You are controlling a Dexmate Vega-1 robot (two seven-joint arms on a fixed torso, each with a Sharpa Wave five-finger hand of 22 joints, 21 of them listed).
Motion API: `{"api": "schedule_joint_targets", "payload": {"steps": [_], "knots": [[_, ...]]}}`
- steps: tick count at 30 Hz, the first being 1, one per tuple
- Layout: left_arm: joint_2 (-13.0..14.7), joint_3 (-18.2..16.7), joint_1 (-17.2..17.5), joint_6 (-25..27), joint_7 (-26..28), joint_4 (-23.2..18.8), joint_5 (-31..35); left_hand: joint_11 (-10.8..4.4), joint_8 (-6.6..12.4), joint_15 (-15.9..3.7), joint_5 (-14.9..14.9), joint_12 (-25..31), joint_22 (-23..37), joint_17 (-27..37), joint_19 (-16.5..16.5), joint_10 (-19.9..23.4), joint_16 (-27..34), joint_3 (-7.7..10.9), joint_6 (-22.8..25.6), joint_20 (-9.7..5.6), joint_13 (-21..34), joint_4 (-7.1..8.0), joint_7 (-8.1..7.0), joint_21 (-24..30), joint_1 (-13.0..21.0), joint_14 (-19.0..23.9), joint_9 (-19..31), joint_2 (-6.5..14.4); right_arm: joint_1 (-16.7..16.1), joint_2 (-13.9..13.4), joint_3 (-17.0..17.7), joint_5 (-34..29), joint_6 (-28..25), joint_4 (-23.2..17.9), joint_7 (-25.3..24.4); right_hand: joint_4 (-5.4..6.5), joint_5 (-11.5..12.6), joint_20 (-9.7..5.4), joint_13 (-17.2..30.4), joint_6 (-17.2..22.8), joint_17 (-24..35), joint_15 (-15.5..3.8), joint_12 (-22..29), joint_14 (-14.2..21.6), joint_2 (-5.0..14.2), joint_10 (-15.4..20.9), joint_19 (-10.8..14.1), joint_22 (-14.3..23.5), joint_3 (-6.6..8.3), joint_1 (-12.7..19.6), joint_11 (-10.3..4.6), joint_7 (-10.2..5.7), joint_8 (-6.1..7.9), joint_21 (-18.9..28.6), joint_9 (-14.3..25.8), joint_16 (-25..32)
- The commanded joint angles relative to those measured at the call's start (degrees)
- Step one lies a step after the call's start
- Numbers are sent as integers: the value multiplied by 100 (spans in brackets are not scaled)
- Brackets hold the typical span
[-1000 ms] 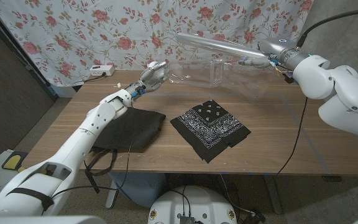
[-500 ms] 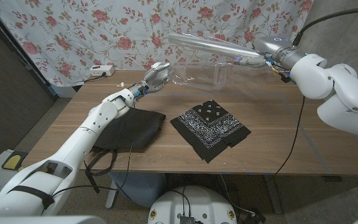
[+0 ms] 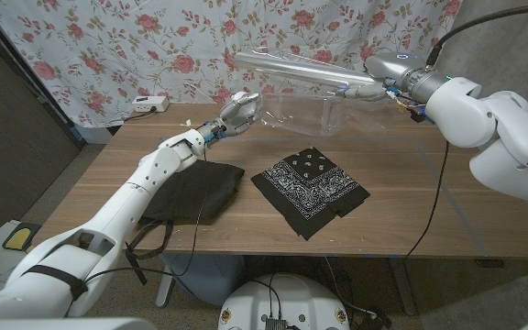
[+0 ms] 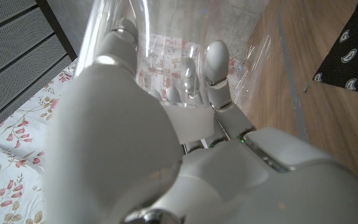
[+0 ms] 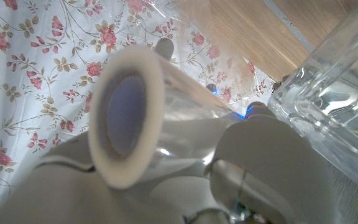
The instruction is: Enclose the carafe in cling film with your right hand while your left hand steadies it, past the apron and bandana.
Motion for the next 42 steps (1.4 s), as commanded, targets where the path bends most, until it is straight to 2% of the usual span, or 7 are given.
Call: {"api": "schedule_joint_targets", "payload": {"steps": [1,5,16,24,29,39,42], "knots": [[-23,211,-145,30,-97,164,173,-8,552,-257,-17,68,12,-4,-2,-42,2653,37,-36,-26,37,-3,-7,-5,1512,319,64,1543,49,-98,18,-150,-159,-211,277,11,18,-367,97,102,10,-665,14,-34,501,48,8,14,47,-519,-2,-111,54,-3,9,42],[-4,258,-133,52,-79,161,212,-19,551,-254,-24,71,22,-15,3,-47,2649,39,-21,-26,37,-3,7,3,1512,308,33,1548,-7,-97,89,-121,-172,-236,270,9,19,-367,102,101,10,-665,17,-38,500,52,2,11,51,-523,-2,-101,56,-8,2,48],[41,352,-109,37,82,157,358,-5,589,-255,-36,98,11,14,-10,-57,2672,50,-40,-26,63,-5,-1,-7,1512,290,50,1554,-490,-185,470,72,-114,-306,53,3,19,-368,105,89,9,-664,19,-51,497,50,-1,14,60,-531,0,-96,59,-10,-18,66],[-63,425,-175,-58,263,387,481,-43,625,-256,-44,149,8,-33,30,-59,2663,52,-33,-26,137,-13,-28,6,1520,310,67,1547,-761,-251,576,117,-125,-436,-92,-1,19,-363,96,97,8,-664,10,-60,490,46,11,11,63,-542,-3,-96,71,-10,-30,81],[-135,378,-70,-26,845,303,500,-26,622,-248,-47,143,-4,-107,41,-45,2647,48,-25,-27,116,-20,-29,2,1528,358,32,1529,-833,-365,625,122,-237,-532,-8,-5,18,-361,108,94,7,-665,22,-64,484,61,22,15,66,-550,-3,-114,84,-5,-33,96],[-248,502,-181,-253,839,478,699,-1,678,-215,-48,140,-8,-80,73,-51,2680,59,-48,-28,93,-22,-26,8,1556,330,94,1537,-856,-497,572,201,-230,-615,1,-15,17,-356,98,101,7,-665,13,-67,473,89,26,19,72,-566,-5,-106,112,-4,-54,132],[-272,531,-211,-267,844,522,728,0,675,-214,-48,146,-8,-89,75,-54,2678,62,-46,-28,96,-23,-17,7,1563,323,80,1537,-957,-480,673,246,-221,-629,-51,-17,17,-355,109,98,8,-665,22,-68,471,95,26,17,73,-570,-2,-111,118,-5,-55,140]]}}
